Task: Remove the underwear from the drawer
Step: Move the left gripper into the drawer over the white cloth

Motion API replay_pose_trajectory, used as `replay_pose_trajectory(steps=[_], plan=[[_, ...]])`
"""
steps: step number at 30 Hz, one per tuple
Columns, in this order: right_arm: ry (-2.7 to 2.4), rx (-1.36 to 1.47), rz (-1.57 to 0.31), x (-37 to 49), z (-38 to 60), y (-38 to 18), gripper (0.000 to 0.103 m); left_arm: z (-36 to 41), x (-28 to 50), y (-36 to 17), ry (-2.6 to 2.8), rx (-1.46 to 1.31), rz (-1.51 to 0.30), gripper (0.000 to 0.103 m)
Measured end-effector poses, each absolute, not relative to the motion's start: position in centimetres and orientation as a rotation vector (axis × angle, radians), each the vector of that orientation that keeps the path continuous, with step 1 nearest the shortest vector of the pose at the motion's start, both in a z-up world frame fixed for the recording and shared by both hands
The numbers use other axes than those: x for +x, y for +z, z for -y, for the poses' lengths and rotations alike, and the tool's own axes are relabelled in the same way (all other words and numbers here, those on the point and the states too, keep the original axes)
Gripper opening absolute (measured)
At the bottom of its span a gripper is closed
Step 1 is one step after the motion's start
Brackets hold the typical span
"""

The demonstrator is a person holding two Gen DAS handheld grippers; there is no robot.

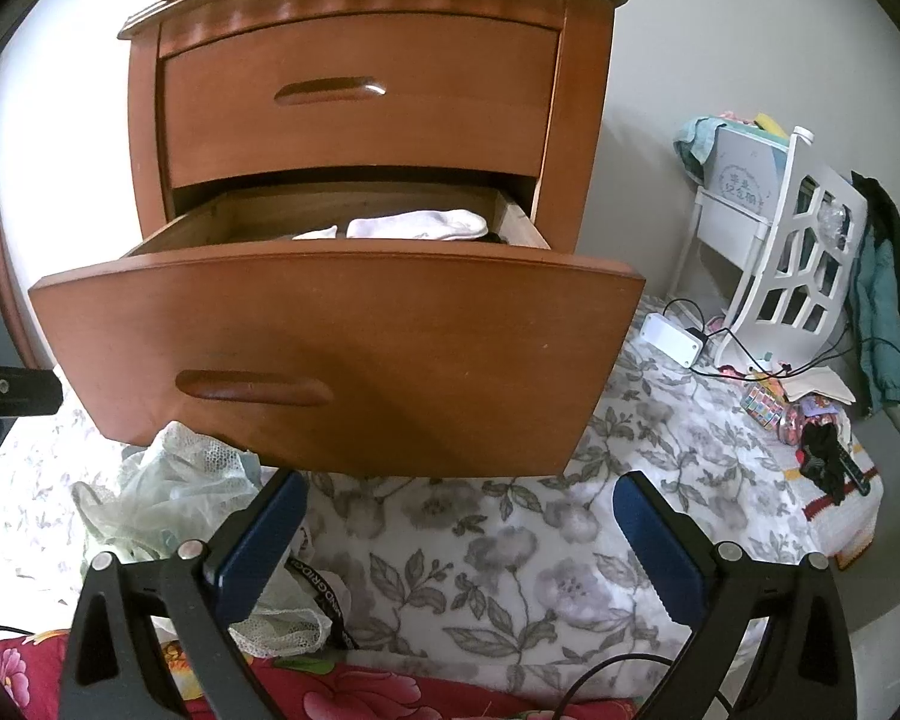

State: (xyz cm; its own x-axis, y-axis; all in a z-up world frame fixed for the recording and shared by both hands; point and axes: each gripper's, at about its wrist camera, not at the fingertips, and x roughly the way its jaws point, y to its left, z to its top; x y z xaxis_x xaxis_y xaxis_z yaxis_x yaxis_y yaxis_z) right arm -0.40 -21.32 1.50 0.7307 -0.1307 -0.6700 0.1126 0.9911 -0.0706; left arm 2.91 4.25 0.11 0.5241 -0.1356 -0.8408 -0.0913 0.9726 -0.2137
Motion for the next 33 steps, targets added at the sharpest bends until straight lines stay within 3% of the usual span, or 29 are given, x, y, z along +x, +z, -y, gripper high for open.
replay_pose_trajectory(steps=[17, 33], plan=[[-0.13, -0.023, -0.764, -0.1, 21.5, 1.2, 0.103, -3.6, 2.8, 1.6, -0.05, -0.205, -0.913, 0.101], [-0.13, 0.015, -0.815, 0.6, 22.1, 0.6, 0.103, -2.2, 6.7, 7.7, -0.162, -0.154, -0.845, 0.101]])
